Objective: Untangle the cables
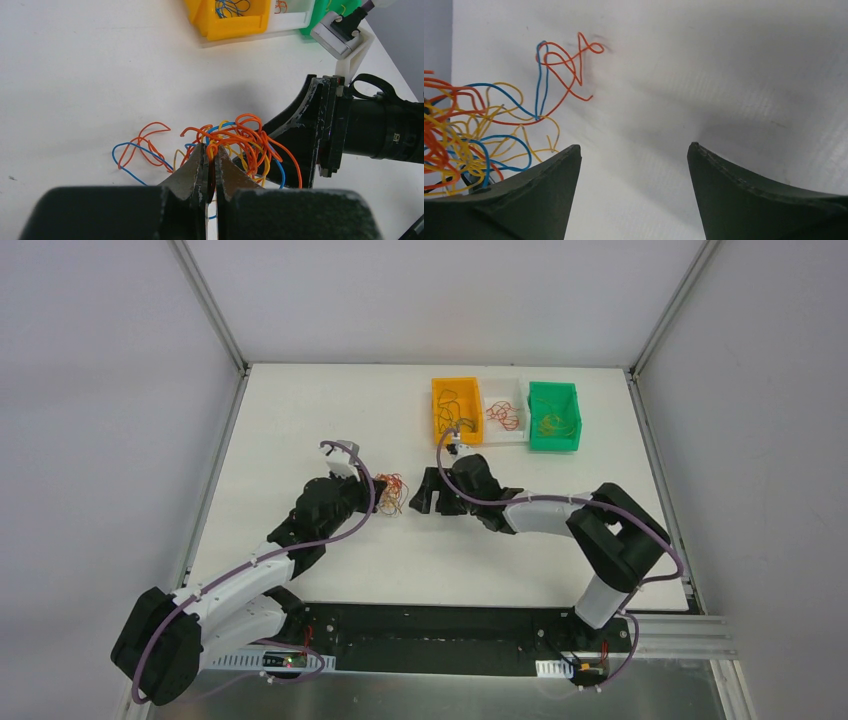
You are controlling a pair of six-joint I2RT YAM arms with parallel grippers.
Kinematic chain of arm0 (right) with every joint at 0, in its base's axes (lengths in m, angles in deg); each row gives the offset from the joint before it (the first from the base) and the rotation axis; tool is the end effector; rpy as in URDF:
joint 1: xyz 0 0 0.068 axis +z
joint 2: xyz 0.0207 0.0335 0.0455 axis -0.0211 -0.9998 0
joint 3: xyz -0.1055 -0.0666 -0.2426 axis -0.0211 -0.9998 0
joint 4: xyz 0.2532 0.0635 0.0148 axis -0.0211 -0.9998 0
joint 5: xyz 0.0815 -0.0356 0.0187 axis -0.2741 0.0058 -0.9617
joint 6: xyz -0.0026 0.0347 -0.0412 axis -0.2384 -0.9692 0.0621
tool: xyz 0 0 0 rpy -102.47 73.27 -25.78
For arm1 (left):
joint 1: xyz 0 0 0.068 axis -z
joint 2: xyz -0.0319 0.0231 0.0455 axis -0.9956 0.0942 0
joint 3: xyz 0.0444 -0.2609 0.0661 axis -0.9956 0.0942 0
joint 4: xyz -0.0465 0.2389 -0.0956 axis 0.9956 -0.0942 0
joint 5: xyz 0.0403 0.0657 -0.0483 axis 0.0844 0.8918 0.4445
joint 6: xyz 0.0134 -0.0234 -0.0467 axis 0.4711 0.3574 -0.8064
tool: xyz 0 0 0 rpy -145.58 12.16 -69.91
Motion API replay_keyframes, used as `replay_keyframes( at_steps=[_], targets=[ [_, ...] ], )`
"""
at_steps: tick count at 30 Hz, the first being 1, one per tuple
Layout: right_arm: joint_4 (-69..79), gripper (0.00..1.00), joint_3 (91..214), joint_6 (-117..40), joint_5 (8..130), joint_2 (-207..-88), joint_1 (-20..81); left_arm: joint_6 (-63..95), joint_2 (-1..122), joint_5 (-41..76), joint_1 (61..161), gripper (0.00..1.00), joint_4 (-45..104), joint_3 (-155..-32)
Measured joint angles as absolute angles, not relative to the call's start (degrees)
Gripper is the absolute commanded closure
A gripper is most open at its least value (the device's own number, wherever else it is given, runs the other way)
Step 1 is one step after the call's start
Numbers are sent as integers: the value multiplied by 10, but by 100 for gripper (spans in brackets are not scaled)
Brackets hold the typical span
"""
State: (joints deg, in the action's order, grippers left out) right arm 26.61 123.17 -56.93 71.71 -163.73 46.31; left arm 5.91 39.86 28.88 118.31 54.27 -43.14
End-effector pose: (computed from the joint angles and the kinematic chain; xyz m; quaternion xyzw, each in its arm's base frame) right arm 0.2431 0.2486 0.1686 -0.1728 0.8474 0.3197 0.3871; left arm 0.1788 -0.1171 0.2344 0.0583 0.7411 -0.2945 0.6005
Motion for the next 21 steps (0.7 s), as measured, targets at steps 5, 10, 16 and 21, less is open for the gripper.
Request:
replay_keyframes(
  at_steps=[5, 10, 16, 21],
  targets=[
    [333, 20, 1214, -569, 699, -1643, 464, 40, 395, 288, 1183, 100, 474, -476],
    [358, 14, 1175, -560, 709, -1620, 464, 12, 387, 278, 1183, 100, 405, -586],
    [348, 9, 1168, -497, 694, -1545, 463, -14, 392, 228, 1183, 100, 329, -679],
    [379, 7, 1132, -456, 640, -1471, 459, -27, 403, 191, 1183, 100, 271, -714]
  ],
)
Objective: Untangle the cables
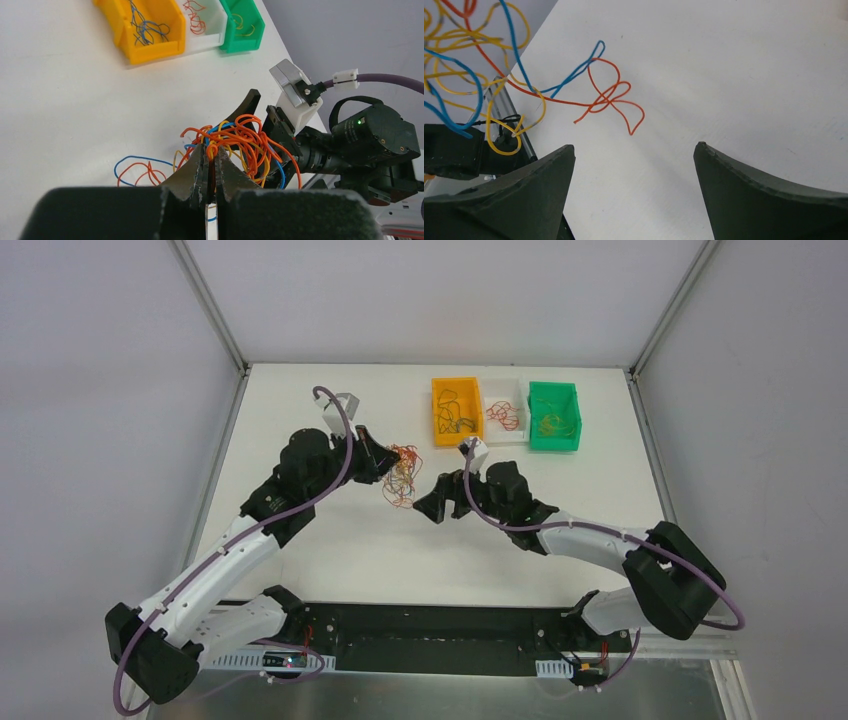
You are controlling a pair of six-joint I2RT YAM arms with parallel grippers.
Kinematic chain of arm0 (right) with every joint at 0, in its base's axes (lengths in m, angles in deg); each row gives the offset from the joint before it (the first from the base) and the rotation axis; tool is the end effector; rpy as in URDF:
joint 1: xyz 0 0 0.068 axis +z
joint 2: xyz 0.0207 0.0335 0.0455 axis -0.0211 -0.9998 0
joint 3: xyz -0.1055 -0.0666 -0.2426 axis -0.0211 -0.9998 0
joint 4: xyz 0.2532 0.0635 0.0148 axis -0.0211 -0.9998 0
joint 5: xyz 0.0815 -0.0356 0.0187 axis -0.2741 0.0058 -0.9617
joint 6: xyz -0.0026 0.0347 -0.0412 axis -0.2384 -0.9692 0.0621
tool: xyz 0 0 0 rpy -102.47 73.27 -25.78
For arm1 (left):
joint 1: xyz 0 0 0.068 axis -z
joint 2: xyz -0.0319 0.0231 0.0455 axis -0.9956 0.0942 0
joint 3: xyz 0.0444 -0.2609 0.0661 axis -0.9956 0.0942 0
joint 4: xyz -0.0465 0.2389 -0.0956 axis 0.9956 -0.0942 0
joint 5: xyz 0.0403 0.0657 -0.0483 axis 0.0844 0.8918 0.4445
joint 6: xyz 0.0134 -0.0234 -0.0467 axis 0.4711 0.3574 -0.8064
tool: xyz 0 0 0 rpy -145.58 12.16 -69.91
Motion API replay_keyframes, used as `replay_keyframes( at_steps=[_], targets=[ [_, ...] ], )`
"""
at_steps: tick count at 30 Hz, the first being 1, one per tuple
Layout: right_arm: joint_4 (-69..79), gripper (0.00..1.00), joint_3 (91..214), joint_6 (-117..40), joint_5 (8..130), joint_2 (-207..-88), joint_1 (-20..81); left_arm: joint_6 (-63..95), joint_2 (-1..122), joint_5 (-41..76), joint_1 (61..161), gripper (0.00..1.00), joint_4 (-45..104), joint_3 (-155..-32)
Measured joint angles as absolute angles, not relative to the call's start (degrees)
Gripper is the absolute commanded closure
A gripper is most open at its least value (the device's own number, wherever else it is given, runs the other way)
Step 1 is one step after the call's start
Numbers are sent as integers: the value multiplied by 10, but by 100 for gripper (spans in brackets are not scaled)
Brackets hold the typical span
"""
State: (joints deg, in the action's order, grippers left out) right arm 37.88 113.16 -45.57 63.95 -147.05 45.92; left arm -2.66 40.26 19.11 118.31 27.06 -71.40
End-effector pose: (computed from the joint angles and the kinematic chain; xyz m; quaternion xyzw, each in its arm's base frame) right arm 0.2068 0.2160 0.2231 -0.2748 0.7247 0.3818 0.5035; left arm 0.1855 -0.1288 0.3577 0.0599 0.7370 -0.3938 0.5460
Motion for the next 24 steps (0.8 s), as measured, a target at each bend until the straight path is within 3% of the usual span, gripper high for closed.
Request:
replay_keyframes(
  at_steps=[19, 21, 22, 24],
  targets=[
    [425, 9, 1094, -417, 516, -1428, 459, -134, 436, 14, 1183, 100, 240, -779],
    [428, 19, 1094, -417, 512, -1425, 459, -158, 455, -12, 1183, 100, 259, -779],
    [430, 30, 1094, -418, 510, -1424, 459, -170, 465, -23, 1183, 100, 269, -779],
    [431, 64, 1094, -418, 507, -1424, 459, -192, 479, -40, 1183, 100, 287, -779]
  ],
)
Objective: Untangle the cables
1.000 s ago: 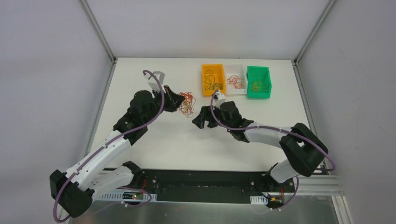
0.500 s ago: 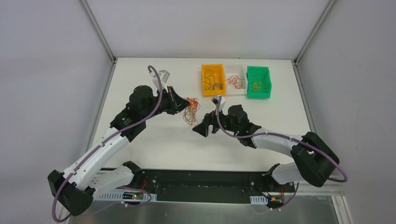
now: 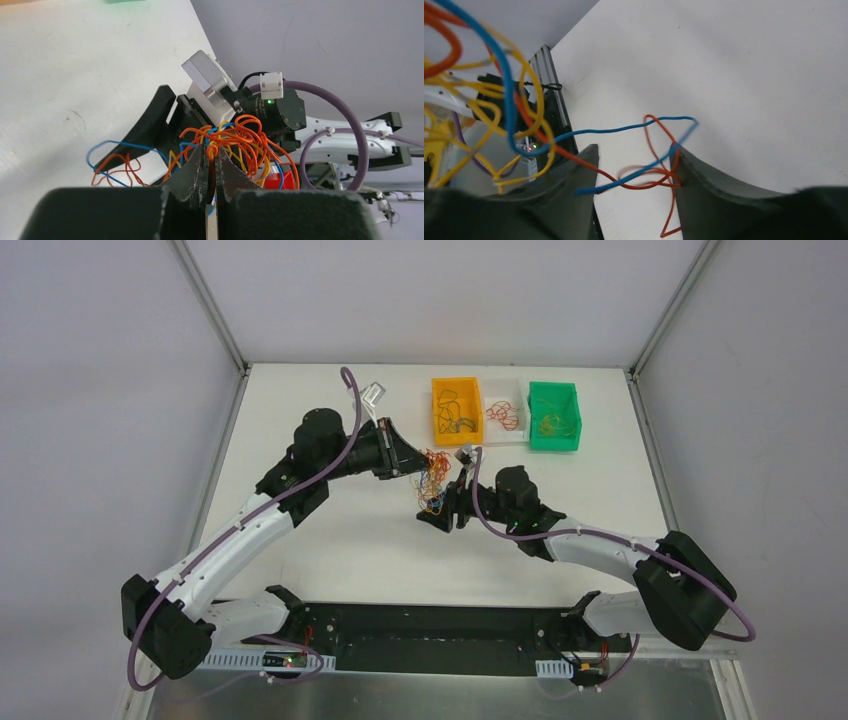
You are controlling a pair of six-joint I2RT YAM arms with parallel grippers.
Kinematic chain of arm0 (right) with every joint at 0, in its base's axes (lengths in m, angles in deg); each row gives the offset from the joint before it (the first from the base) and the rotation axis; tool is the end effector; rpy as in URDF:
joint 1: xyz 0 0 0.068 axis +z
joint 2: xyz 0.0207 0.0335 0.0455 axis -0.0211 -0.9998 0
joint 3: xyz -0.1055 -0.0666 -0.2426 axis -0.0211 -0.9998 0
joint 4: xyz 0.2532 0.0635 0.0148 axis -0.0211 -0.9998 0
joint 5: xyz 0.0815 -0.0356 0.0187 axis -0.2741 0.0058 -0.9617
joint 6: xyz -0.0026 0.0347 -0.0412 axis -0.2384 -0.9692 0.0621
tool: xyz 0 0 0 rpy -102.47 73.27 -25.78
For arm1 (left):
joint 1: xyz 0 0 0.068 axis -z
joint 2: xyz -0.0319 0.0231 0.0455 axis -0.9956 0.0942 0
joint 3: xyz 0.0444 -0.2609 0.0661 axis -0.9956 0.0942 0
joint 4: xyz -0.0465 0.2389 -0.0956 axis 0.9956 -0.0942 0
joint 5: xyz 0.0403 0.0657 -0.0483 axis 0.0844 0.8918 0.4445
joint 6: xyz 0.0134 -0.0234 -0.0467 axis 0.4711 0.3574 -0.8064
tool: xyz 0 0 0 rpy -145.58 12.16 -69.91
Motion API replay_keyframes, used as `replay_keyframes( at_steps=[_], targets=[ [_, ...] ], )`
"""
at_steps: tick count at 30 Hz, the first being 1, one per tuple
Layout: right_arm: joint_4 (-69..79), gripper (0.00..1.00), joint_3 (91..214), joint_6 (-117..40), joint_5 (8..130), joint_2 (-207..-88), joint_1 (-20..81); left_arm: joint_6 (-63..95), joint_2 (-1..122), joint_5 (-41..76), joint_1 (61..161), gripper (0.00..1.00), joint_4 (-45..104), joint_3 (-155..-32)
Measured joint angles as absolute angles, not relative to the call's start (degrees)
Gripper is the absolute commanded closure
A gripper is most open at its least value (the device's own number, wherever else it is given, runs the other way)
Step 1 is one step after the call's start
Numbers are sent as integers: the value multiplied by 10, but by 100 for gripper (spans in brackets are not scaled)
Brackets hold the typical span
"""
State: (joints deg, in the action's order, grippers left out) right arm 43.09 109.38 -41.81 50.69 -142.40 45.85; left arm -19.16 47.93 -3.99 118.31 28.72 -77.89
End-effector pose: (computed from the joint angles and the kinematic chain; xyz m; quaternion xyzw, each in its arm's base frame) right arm 0.1874 0.2072 0.2336 -0.3607 0.6447 0.4488 0.5029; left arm 0.2001 -0.1548 0.3723 0.0901 0.7274 -0.5675 0.3750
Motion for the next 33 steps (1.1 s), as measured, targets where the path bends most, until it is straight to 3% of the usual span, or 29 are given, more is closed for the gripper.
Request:
replay_keyframes(
  at_steps=[2, 3, 12, 20, 24, 33],
  targets=[
    [432, 93, 1094, -420, 505, -1424, 459, -207, 488, -52, 1183, 100, 301, -779],
    [432, 100, 1094, -423, 505, -1424, 459, -212, 489, -55, 1183, 100, 306, -779],
    [416, 100, 1094, -432, 602, -1413, 457, -175, 443, 9, 1183, 100, 257, -780],
    [379, 100, 1091, -463, 813, -1373, 440, -133, 341, 209, 1183, 100, 158, -780],
    [326, 100, 1089, -516, 908, -1363, 386, -110, 310, 337, 1183, 98, 118, -768],
    [230, 100, 1077, -599, 986, -1321, 292, -87, 326, 492, 1184, 96, 82, -672]
  ],
)
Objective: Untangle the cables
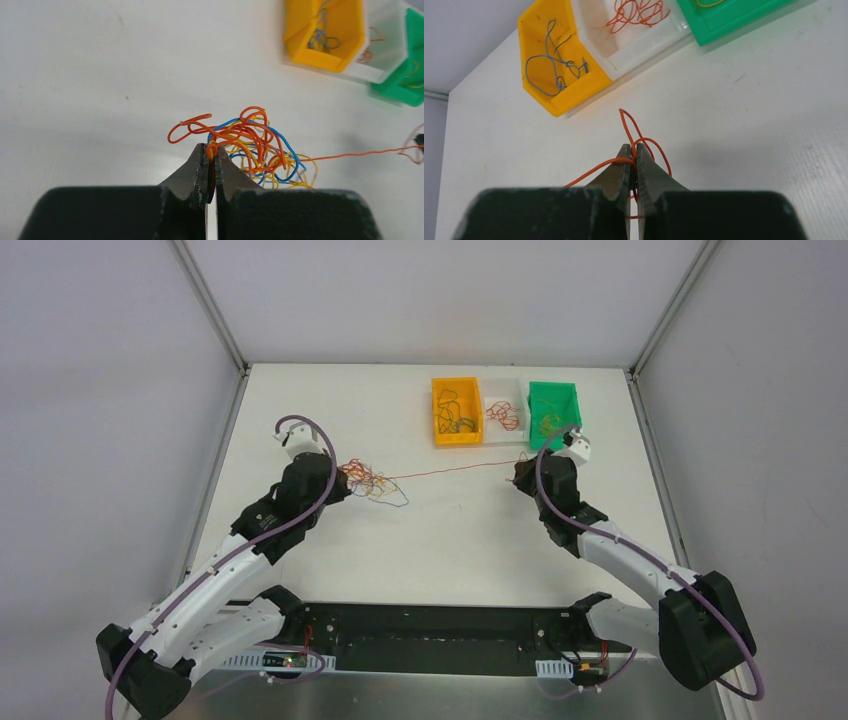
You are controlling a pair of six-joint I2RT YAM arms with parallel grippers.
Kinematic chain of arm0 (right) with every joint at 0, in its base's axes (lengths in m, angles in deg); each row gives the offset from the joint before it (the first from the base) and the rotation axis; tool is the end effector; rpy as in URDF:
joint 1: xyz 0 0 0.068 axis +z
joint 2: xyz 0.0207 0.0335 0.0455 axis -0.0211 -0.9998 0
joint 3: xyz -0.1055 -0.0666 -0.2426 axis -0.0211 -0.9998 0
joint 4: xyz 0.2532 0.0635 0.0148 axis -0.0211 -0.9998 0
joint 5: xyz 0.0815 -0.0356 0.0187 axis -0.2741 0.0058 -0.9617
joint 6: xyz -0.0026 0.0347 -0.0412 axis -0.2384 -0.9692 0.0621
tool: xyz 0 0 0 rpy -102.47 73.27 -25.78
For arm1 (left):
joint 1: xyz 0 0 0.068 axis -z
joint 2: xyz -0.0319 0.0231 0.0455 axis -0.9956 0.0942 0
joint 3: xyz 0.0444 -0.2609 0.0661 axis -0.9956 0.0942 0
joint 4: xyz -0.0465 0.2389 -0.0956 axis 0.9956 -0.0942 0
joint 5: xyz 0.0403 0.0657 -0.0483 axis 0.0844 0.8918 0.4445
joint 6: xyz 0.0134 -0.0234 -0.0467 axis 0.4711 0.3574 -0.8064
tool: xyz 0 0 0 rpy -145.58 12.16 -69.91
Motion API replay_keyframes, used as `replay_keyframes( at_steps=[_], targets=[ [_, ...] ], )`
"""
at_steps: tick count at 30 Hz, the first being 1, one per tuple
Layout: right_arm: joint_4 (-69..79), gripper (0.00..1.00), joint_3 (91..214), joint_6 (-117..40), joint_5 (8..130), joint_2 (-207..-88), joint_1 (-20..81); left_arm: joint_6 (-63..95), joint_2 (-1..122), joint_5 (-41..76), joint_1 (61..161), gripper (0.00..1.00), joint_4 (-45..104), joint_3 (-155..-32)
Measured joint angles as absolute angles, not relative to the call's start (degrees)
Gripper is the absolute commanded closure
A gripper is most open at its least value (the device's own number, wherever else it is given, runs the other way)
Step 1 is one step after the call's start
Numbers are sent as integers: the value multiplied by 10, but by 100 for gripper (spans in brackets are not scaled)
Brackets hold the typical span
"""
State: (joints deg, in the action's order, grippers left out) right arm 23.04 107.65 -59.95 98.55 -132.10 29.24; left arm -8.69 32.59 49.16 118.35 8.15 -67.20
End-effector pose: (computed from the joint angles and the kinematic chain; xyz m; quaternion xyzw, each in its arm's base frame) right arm 0.2244 0.1047 0.2307 0.1116 0.7912 0.1402 0.5847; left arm 0.1629 -0.0919 0.3228 -0.1345 0.8033 -0.1838 0.5503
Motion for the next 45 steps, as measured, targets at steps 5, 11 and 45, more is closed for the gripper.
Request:
replay_keyframes(
  at_steps=[5, 11, 45],
  targets=[
    [180, 100, 1077, -634, 1018, -1296, 263, -100, 342, 552, 1184, 57, 61, -648],
    [141, 100, 1062, -669, 1051, -1253, 198, -132, 328, 638, 1183, 86, 40, -636],
    [-69, 100, 1077, -780, 1125, -1177, 18, -286, 191, 859, 1115, 91, -100, -563]
  ],
)
